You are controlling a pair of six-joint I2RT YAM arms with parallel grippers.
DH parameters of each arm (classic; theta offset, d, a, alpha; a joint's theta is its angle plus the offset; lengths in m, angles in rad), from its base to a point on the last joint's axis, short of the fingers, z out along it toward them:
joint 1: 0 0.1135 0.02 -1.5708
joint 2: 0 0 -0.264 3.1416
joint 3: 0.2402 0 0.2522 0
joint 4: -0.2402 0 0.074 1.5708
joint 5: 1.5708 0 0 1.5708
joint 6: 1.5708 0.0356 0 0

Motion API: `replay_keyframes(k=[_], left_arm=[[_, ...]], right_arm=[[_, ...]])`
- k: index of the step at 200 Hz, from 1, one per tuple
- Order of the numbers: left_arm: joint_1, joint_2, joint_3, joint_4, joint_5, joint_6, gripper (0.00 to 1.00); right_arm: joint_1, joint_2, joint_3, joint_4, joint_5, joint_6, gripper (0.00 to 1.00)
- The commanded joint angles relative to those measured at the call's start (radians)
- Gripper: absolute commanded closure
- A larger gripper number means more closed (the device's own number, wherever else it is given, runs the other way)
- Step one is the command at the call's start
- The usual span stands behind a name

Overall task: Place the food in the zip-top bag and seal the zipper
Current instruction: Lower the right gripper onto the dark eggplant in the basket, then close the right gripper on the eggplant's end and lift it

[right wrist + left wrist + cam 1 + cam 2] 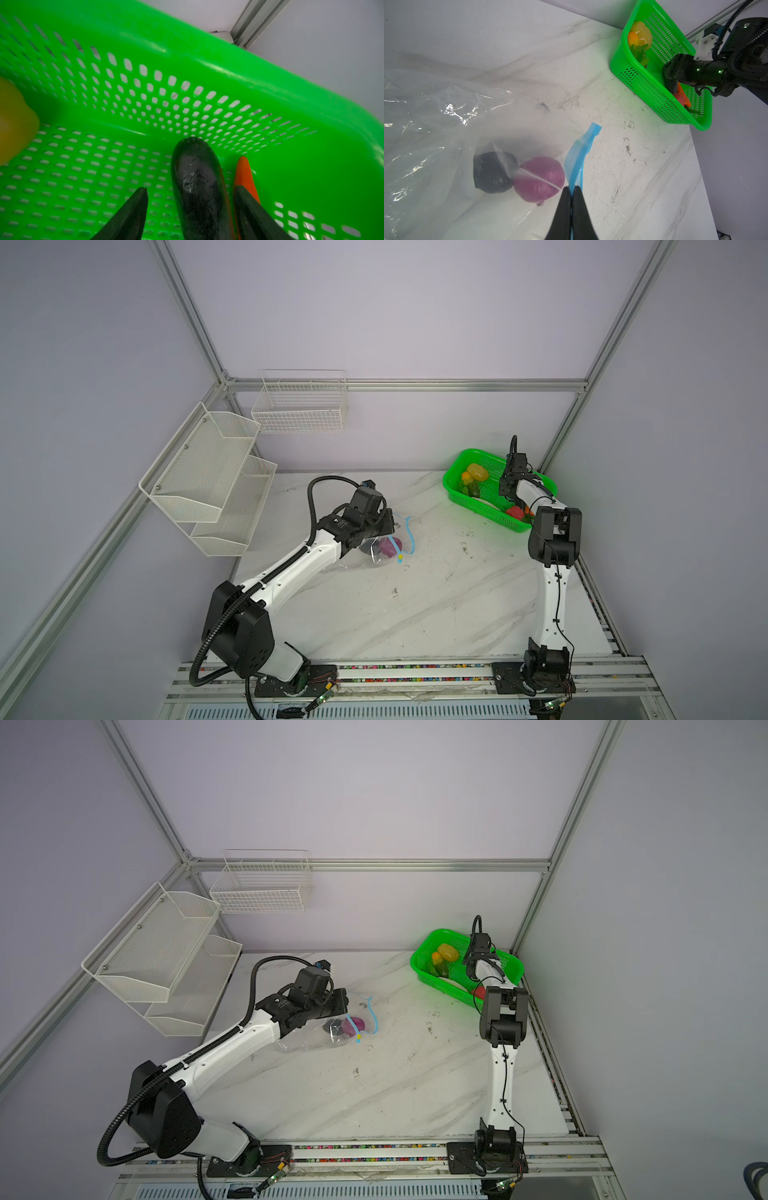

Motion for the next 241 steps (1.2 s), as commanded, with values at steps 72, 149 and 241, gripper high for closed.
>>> replay_keyframes(k=[72,149,241], left_arm=[[0.006,-0.012,-0.001,0.054,0.013,-0.014,1.0],[0.006,-0.007,-0.001,0.059,0.015,-0.018,1.0],[0.006,-0.016,-0.012,0.061,0.02,-0.025,1.0]], right_arm=[[-0.008,0.072,0.062,-0.002,0.003,-0.007,0.4],[-0.009,0.018,0.051,-0.007,-0.079,0.041,0.48],[0.034,-0.11,-0.102,0.064,-0.185,0.117,0.49]])
